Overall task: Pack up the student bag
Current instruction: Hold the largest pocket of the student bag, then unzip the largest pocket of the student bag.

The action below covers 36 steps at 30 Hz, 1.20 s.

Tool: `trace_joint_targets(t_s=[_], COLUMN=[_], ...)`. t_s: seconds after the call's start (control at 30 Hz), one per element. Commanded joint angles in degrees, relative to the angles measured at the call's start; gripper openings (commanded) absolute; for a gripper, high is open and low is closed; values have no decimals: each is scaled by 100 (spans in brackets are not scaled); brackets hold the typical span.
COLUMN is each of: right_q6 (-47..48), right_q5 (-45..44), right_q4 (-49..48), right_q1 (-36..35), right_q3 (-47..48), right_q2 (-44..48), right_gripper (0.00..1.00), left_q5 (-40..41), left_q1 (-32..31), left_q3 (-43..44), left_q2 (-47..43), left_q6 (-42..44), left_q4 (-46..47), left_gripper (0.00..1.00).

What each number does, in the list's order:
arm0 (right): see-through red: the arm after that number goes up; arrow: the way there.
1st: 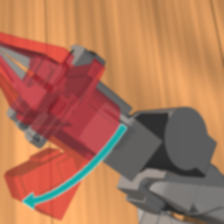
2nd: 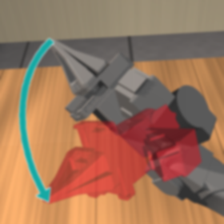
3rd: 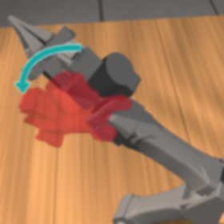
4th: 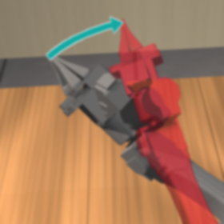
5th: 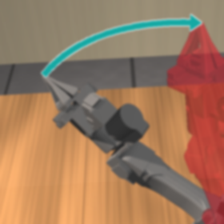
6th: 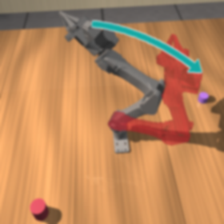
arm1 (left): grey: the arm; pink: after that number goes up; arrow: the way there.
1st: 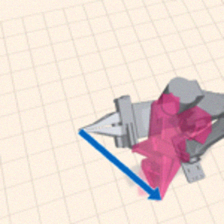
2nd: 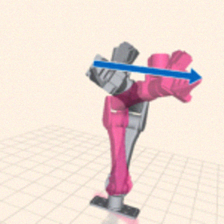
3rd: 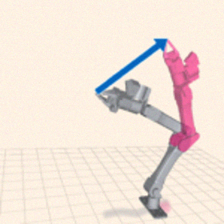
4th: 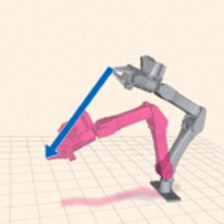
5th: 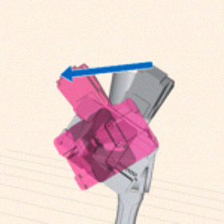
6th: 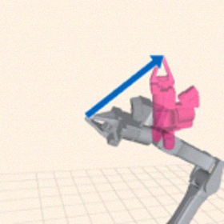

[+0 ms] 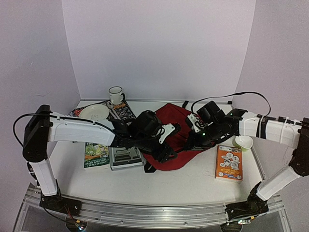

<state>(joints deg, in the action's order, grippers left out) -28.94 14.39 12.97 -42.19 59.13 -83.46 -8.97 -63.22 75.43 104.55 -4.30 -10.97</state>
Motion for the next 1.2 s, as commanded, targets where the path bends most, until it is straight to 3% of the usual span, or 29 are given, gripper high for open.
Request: trace_joint_targets(t_s=[0.0,0.17,0.33,0.53,0.77,1.17], right_q6=[-37,-56,-39,-6,104,710], right_q5=[151,172,166,-70,-537,-1185], right_q4=[206,206,197,197,357,913], right_q1=[-60,-61,-61,-58,14,1118], right_q3=[176,129,125,192,295,197], right_q2=[-110,-149,-197,-271,-397,-972], right_gripper=[0,0,0,0,0,0], left_q5=[207,303,98,53,-47,258], left_q1=[3,-8,-24,-53,-93,-169], left_q3=[601,772,464,-73,-617,-1491], left_q2=[364,734,756,611,324,-163], left_q6=[687,868,880,889,917,793], left_q4=[144,350,734,1158,1497,1812], left_gripper=[66,54,26,2,0,0])
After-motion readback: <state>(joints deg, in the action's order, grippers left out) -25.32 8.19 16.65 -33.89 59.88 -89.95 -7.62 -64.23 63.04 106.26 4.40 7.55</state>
